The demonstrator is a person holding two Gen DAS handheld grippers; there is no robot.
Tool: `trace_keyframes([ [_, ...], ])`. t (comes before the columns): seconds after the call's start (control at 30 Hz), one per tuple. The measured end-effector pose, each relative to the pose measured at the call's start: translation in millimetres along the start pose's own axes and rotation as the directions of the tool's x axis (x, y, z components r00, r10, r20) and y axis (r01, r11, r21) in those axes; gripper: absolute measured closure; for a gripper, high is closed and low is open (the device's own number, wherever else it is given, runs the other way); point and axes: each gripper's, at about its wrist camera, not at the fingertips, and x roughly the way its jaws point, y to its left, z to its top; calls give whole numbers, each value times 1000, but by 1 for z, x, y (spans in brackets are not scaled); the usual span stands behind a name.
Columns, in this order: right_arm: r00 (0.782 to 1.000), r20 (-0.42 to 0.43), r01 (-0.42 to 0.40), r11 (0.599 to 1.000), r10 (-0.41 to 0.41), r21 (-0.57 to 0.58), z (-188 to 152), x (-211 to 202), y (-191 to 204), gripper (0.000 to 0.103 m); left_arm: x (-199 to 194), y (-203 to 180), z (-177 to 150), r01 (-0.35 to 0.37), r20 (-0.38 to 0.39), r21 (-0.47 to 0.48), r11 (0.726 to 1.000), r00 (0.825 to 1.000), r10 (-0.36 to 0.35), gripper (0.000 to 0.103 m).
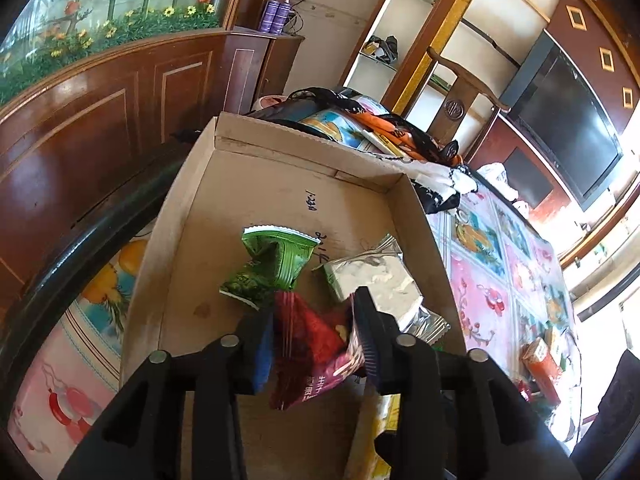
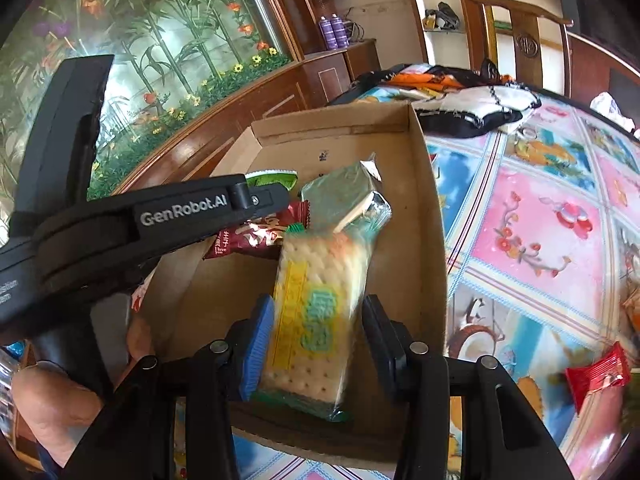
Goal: Organize snacks
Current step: 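Carry both packets into the box and open both grippers, then move both grippers back over the snack pile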
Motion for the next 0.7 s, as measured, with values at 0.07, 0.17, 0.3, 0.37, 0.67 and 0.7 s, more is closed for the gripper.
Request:
trace_keyframes([
  [0.07,1000,14,8,1000,-8,-5,0,-4,1,46,-2,0,0,1,11,1,1000,1000,-1,63],
  [0.17,1000,28,7,1000,-7,-7,1,-9,2,44,-7,-4,0,-18,39,19,1000,999,17,59],
  [0.3,999,42,0,1000,0,-3,2,-14,2,44,-15,-8,1,-17,84,29,999,996,15,55],
  [0.37,999,48,-6,1000,6,1,3,-18,2,44,-18,-8,1,-9,99,29,1000,995,6,55],
  [0.67,996,88,-20,999,17,38,5,-39,-10,44,-30,-19,0,49,160,68,996,985,-60,55],
  [0.7,995,95,-22,999,18,45,5,-43,-13,44,-30,-21,0,54,161,75,996,985,-66,55],
])
